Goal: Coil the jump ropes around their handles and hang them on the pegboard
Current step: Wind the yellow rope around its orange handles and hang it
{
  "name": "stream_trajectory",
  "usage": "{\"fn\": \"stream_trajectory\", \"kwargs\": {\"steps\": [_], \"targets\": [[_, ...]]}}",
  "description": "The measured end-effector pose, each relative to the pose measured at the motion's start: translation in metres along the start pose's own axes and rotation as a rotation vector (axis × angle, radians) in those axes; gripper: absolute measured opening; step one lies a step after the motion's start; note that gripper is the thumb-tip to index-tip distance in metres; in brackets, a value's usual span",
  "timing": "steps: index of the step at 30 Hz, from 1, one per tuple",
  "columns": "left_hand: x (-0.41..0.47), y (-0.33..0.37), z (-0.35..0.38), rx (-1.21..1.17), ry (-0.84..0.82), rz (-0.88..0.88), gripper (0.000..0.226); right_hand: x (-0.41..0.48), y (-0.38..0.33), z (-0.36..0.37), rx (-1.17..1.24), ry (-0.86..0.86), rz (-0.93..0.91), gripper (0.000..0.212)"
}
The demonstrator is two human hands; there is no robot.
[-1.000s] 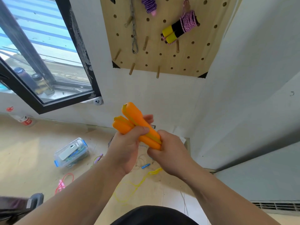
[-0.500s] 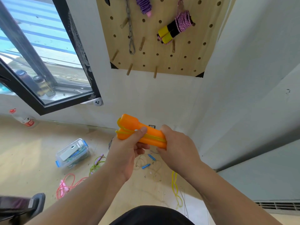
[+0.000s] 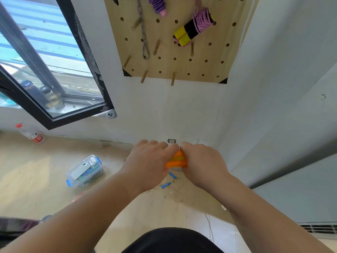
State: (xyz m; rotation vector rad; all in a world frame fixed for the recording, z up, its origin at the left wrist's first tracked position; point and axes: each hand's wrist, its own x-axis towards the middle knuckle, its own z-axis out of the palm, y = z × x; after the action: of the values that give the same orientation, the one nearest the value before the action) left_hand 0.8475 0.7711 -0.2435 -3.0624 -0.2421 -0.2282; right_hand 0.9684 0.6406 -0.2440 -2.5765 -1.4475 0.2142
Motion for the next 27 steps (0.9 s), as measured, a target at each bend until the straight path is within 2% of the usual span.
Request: {"fn": "stream_trajectory", "kwargs": {"steps": [2, 5, 9, 14, 15, 18, 20, 21, 23, 25, 27], "targets": [[0.008, 0.003, -0.007, -0.003, -0.092, -0.022, 0.03, -0.002, 0.001, 0.001, 0.032, -0.015, -0.004, 0.017], [0.011, 0.008, -0.011, -0.087, -0.238, -0.134, 0.029, -0.004, 0.004, 0.002, 0.041, 0.004, 0.002, 0.016], [0.013, 0.022, -0.01, -0.288, -0.31, -0.257, 0.026, -0.006, 0.009, -0.001, -0.012, 0.077, -0.006, 0.023], [0.014, 0.027, -0.007, -0.273, -0.357, -0.239, 0.022, -0.008, 0.014, 0.002, -0.004, 0.039, -0.043, 0.023], [0.014, 0.026, -0.004, -0.267, -0.368, -0.242, 0.022, -0.008, 0.016, 0.004, 0.019, 0.041, -0.061, 0.033], [0.012, 0.018, 0.003, -0.255, -0.39, -0.274, 0.02, -0.008, 0.022, 0.005, 0.07, 0.015, -0.138, 0.083], [0.011, 0.011, 0.007, -0.243, -0.402, -0.289, 0.019, -0.009, 0.027, 0.002, 0.152, -0.037, -0.169, 0.1], [0.012, 0.007, 0.008, -0.249, -0.403, -0.305, 0.019, -0.01, 0.03, 0.001, 0.22, -0.063, -0.174, 0.099], [0.014, 0.001, 0.008, -0.286, -0.387, -0.348, 0.022, -0.011, 0.035, 0.002, 0.328, -0.088, -0.181, 0.076], [0.016, -0.001, 0.005, -0.339, -0.375, -0.366, 0.026, -0.011, 0.037, 0.004, 0.37, -0.048, -0.181, 0.053], [0.015, 0.0, 0.002, -0.421, -0.374, -0.37, 0.028, -0.01, 0.037, 0.005, 0.411, -0.001, -0.154, 0.039]]}}
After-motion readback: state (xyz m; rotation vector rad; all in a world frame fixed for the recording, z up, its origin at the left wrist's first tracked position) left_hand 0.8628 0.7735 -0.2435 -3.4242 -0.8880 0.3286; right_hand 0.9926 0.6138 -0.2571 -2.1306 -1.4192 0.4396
